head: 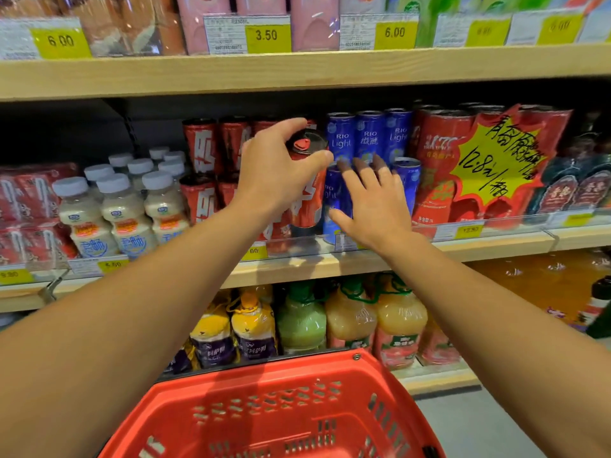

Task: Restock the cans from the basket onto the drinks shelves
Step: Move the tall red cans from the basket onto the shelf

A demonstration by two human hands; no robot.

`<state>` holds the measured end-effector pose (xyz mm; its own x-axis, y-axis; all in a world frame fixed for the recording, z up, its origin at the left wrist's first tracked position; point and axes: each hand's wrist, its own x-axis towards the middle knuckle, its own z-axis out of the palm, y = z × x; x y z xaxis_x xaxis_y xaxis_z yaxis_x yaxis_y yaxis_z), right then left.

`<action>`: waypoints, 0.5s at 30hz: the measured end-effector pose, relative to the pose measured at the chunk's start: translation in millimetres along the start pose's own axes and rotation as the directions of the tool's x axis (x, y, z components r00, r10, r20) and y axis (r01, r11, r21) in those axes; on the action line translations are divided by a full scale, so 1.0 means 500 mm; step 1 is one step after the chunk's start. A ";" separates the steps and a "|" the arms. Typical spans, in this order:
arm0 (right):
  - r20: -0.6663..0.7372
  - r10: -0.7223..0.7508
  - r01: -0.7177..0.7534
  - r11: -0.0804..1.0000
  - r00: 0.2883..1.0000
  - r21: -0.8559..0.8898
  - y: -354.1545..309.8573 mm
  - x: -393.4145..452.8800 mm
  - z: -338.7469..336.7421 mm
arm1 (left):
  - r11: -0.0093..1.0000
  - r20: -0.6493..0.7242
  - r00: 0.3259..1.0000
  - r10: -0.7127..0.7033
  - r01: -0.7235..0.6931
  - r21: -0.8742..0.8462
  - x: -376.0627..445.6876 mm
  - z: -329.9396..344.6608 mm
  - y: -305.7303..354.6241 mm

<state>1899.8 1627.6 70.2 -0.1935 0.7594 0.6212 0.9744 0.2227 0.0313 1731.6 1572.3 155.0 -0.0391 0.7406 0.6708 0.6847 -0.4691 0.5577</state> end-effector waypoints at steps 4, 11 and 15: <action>-0.029 0.001 -0.001 1.000 1.000 0.010 0.000 -0.002 0.010 | 1.000 -0.042 0.999 0.022 -0.022 0.004 0.016 0.021 -0.012; -0.044 -0.001 0.002 0.999 0.999 0.044 0.005 0.000 0.017 | 0.987 0.079 0.997 -0.014 0.001 0.163 0.063 0.041 -0.026; -0.046 -0.002 0.004 0.999 0.999 0.046 0.004 0.000 0.017 | 0.954 0.056 0.997 -0.060 0.041 0.298 0.076 0.054 -0.042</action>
<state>1901.0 1633.4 63.3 -0.1900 0.7303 0.6562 0.9673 0.2537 -0.0023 1735.2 1623.1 155.4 -0.0395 0.7933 0.6075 0.8683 -0.2736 0.4138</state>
